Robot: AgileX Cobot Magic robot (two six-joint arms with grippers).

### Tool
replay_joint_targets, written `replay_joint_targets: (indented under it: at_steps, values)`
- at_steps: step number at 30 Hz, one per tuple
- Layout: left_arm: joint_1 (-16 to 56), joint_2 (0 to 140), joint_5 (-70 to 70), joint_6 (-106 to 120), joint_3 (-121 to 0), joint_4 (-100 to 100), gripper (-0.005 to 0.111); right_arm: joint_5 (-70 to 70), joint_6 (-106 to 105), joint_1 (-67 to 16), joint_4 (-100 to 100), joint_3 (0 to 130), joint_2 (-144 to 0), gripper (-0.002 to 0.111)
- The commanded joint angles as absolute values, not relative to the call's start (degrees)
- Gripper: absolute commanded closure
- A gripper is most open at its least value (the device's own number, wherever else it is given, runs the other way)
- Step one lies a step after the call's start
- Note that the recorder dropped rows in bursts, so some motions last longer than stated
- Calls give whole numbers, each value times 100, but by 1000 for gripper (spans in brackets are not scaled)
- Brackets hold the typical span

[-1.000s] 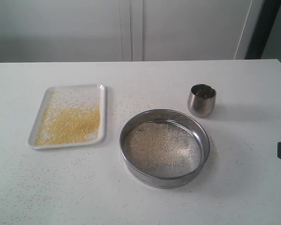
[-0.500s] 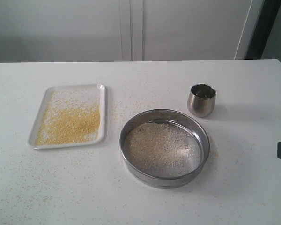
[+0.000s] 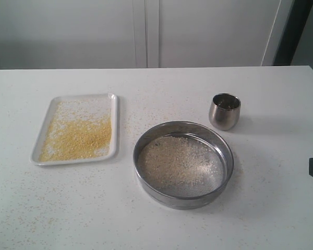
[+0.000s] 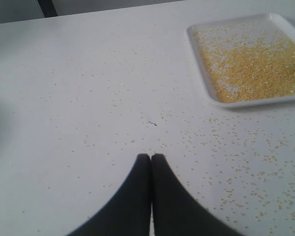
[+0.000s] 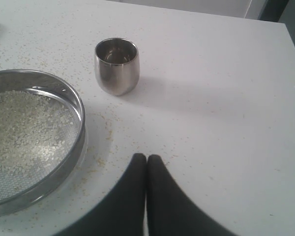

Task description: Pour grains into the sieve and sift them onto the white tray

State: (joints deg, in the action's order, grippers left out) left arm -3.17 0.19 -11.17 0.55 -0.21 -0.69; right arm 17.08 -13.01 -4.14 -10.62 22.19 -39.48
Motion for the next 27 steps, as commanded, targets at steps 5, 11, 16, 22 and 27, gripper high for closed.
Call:
replay_joint_targets:
  at_steps: [5,11,16,22,27]
  values:
    - [-328,0,-1074,0,0,0,107,1660,-1327,-394,-1067,2250,-3948,108]
    - [-328,0,-1074,0,0,0,107,1609,231,-394,-614,2250,-3743,108]
    - [-328,0,-1074,0,0,0,107,1727,321,-394,-463,2250,-3224,108]
    - [-328,0,-1074,0,0,0,107,1922,309,-394,-274,2054,-2614,108]
    - [-328,0,-1074,0,0,0,107,1922,267,-394,-302,1519,-2023,108]
